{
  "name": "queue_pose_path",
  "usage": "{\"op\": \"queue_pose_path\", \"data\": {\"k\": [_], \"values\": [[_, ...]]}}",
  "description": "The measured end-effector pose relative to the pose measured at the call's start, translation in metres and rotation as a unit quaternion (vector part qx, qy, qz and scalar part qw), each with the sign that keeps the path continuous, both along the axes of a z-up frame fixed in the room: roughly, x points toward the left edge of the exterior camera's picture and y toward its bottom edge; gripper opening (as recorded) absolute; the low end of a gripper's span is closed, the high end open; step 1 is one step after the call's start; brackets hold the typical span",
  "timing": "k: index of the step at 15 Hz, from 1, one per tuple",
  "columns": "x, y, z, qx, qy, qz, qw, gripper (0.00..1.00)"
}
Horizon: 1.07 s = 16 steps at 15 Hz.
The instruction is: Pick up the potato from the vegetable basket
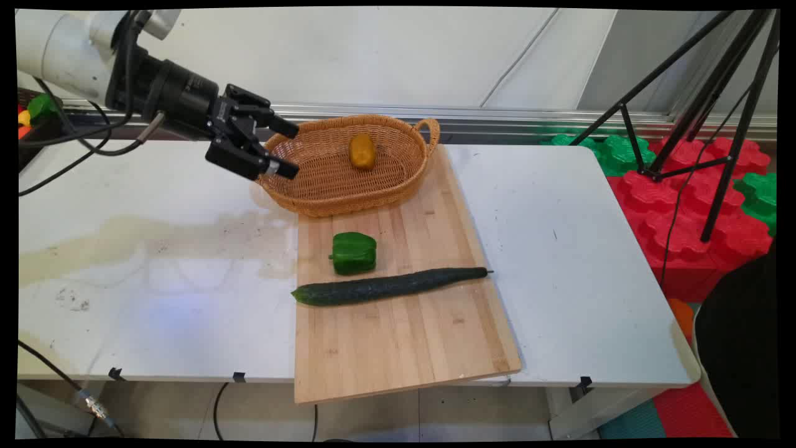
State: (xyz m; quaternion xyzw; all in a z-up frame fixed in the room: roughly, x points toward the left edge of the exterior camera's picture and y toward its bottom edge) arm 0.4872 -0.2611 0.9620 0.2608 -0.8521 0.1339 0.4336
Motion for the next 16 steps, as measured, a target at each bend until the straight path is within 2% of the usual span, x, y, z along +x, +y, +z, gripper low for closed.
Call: {"op": "queue_pose_path", "data": {"k": [9, 16], "values": [[0.018, -0.051, -0.007, -0.021, -0.036, 0.056, 0.9976, 1.0], [0.016, -0.1, -0.028, -0.034, -0.078, 0.084, 0.9929, 1.0]]}}
